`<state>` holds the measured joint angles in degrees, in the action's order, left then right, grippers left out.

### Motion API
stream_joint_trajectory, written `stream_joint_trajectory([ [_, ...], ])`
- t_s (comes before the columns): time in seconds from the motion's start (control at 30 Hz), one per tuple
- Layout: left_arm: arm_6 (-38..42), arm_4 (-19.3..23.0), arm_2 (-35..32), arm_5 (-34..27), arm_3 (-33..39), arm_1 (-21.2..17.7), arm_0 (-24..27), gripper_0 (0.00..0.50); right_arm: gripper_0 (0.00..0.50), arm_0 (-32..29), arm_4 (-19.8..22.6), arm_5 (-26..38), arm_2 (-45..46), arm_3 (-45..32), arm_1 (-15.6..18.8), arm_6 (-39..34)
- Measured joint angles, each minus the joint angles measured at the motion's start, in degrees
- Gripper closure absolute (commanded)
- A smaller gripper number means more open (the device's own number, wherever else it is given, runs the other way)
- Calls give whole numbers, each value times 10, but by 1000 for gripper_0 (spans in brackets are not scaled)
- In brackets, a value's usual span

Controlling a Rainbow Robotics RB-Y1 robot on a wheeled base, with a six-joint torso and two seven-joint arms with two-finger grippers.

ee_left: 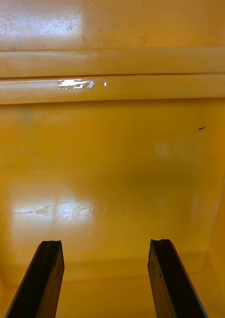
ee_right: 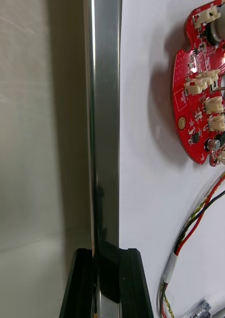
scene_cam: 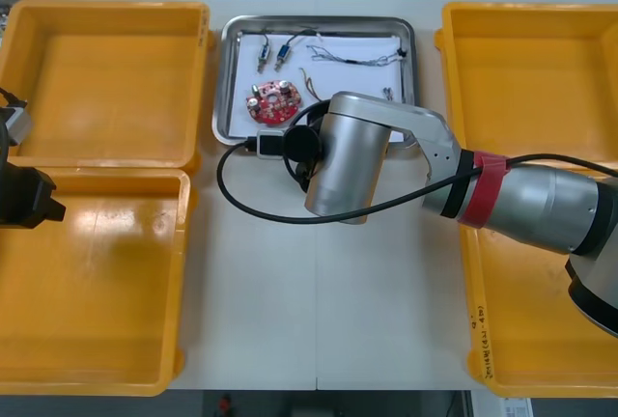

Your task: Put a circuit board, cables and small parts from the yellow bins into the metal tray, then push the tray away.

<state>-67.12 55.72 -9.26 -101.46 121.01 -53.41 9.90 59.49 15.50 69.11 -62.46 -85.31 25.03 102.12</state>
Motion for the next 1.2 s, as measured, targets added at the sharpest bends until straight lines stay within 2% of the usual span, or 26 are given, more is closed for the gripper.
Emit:
stream_joint_trajectory([
  [0.73, 0, 0, 0, 0, 0, 0, 0, 0, 500, 59, -14, -140, 0, 161, -29, 19],
  [1.0, 0, 0, 0, 0, 0, 0, 0, 0, 500, 63, -31, -169, -1, 183, -32, 21],
  [1.03, 0, 0, 0, 0, 0, 0, 0, 0, 453, 63, -33, -172, -1, 185, -32, 21],
  [1.07, 0, 0, 0, 0, 0, 0, 0, 0, 338, 63, -35, -174, -1, 187, -32, 21],
  [1.1, 0, 0, 0, 0, 0, 0, 0, 0, 294, 63, -37, -174, -1, 189, -32, 21],
  [1.13, 0, 0, 0, 0, 0, 0, 0, 0, 218, 63, -39, -174, -1, 190, -33, 21],
  [1.17, 0, 0, 0, 0, 0, 0, 0, 0, 164, 63, -42, -174, -1, 190, -33, 21],
  [1.2, 0, 0, 0, 0, 0, 0, 0, 0, 139, 63, -43, -174, -1, 190, -33, 21],
])
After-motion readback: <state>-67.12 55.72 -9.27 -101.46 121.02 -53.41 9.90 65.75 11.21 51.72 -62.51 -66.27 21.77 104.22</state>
